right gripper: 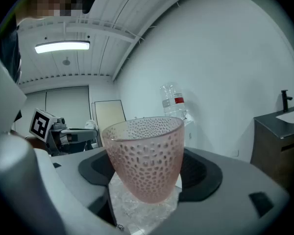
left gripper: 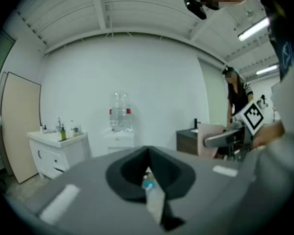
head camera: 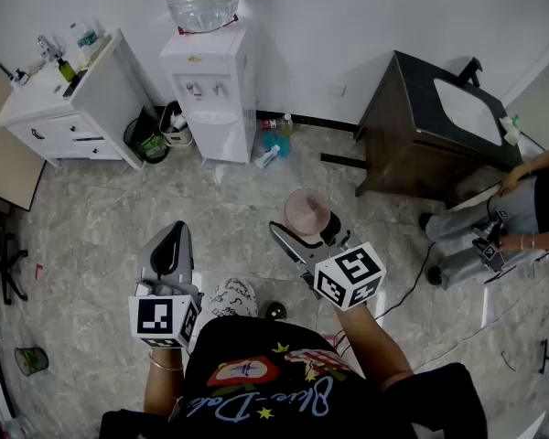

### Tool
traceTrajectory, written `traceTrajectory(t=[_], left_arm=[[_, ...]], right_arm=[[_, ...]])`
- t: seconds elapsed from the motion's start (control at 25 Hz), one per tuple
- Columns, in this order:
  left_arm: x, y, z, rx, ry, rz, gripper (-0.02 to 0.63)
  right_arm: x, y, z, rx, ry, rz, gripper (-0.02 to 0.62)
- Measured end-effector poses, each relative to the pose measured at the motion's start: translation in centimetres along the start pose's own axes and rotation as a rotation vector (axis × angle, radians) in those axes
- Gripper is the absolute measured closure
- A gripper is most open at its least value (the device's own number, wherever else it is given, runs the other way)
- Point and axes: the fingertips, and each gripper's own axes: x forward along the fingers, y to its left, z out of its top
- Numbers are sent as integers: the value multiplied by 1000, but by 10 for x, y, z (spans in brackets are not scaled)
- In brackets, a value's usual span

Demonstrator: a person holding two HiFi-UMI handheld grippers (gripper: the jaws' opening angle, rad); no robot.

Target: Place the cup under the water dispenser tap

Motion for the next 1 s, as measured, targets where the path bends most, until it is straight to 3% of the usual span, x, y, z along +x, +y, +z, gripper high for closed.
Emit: traceTrajectory(t=[0.16, 0.44, 0.8, 1.0], left_arm=[[20, 29, 6, -10, -41, 37, 606], [93, 96, -10, -41, -29, 43, 607], [247, 232, -51, 6, 22, -22, 606], [323, 282, -96, 7, 69, -71, 607]], right_arm=[[31, -11, 2, -8, 32, 9, 215], [126, -31, -6, -1, 85, 19, 215], [358, -75, -30, 16, 138, 5, 215], [500, -115, -73, 12, 138, -28, 215]])
